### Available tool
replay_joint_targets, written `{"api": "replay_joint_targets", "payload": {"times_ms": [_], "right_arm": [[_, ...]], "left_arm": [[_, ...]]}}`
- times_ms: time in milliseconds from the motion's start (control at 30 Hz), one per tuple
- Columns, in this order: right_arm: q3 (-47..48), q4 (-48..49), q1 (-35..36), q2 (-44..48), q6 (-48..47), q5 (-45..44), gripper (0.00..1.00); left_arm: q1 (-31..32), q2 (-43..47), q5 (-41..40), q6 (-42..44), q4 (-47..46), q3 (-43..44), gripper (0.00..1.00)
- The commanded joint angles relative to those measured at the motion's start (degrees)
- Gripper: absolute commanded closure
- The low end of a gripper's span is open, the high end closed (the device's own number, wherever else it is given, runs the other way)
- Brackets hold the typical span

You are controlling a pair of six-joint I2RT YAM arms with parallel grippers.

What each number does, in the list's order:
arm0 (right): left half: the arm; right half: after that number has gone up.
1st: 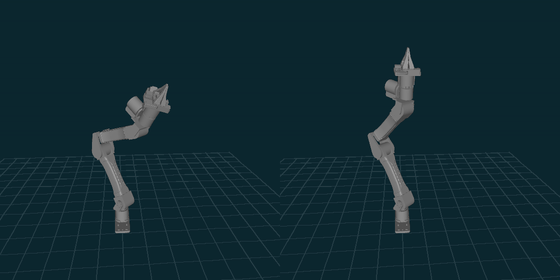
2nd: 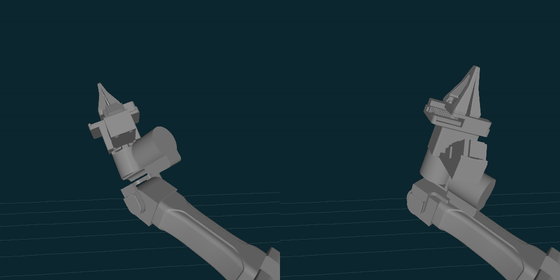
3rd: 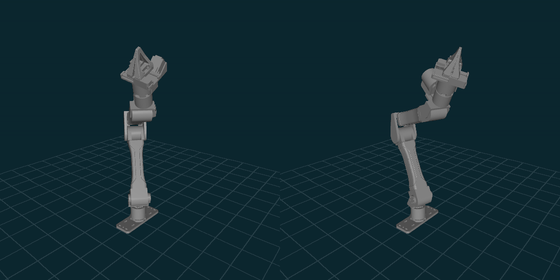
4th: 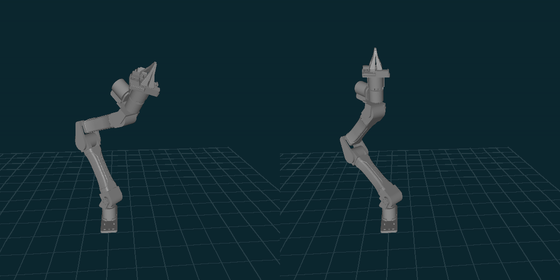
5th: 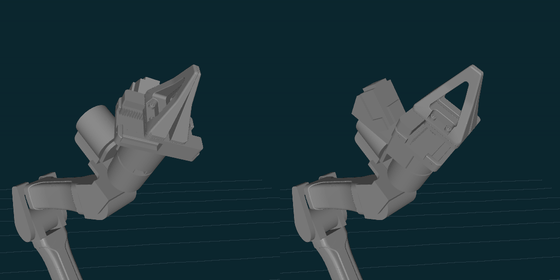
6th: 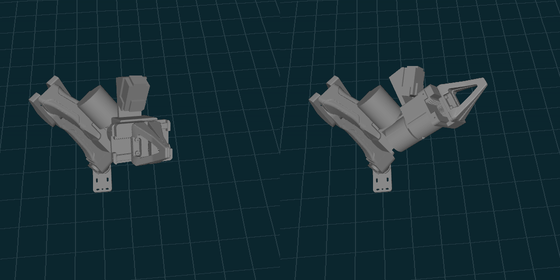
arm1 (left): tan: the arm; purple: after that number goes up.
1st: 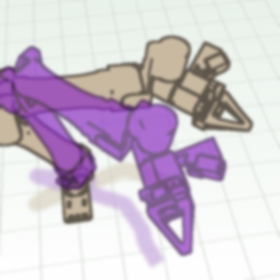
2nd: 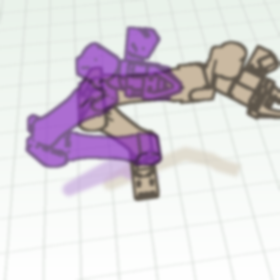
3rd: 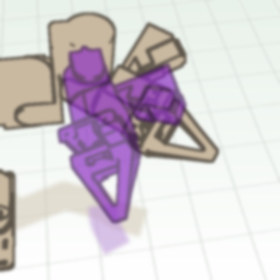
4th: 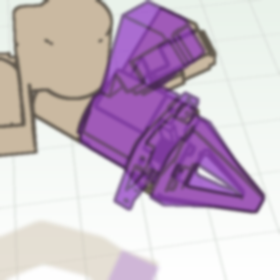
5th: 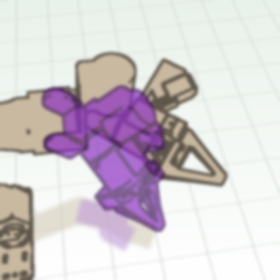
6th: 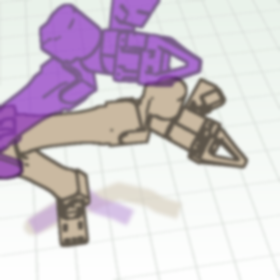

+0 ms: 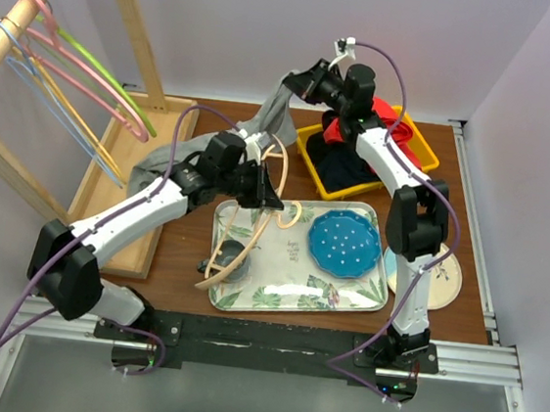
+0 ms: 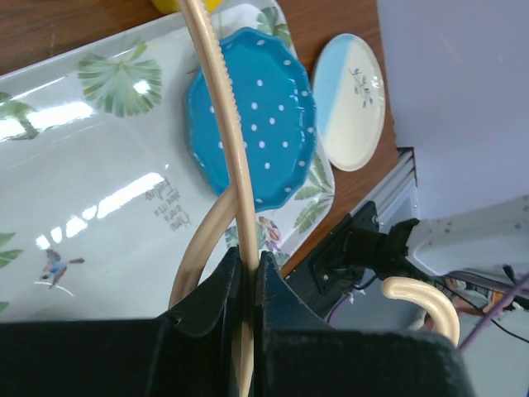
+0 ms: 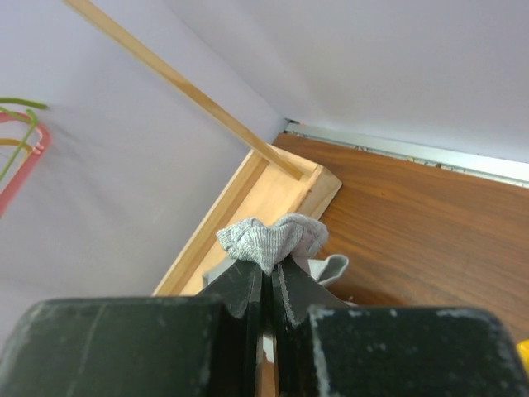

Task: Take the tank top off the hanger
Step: Pick up the hanger at the center of the board.

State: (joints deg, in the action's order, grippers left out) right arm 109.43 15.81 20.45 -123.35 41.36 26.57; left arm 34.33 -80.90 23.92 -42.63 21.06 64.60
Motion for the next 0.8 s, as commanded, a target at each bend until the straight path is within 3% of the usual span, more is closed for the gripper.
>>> {"api": "replay_joint_targets", "payload": {"times_ms": [0, 167, 367, 500, 633, 767], "right_arm": [[8.15, -9.20, -0.15, 4.78, -6.53, -4.39, 1.00], [20.27, -21.77, -0.15, 8.82, -13.93, -14.33, 1.00], [25.40, -23.55, -0.85, 15.50, -20.71, -24.28, 1.00], [20.23, -25.57, -0.85, 17.00, -20.19, -18.94, 1.00], [7.49, -23.03, -0.50, 17.71, -16.06, -6.47, 1.00], [-2.09, -21.43, 2.31, 15.34, -14.47, -1.17, 1.00]], "left_arm": [[-0.93, 5.66, 6.05, 2.47, -2.16, 4.56, 1.00], [-1.37, 8.22, 6.49, 0.27, -5.06, 8.43, 1.00], [-1.72, 10.41, 8.25, 0.53, -5.41, 12.30, 1.00], [-2.51, 12.87, 7.11, 1.06, -4.45, 13.36, 1.00], [-2.95, 14.19, 4.65, 2.29, -1.56, 14.68, 1.00], [-3.04, 16.30, 0.87, 4.04, 1.00, 15.38, 1.00]]}}
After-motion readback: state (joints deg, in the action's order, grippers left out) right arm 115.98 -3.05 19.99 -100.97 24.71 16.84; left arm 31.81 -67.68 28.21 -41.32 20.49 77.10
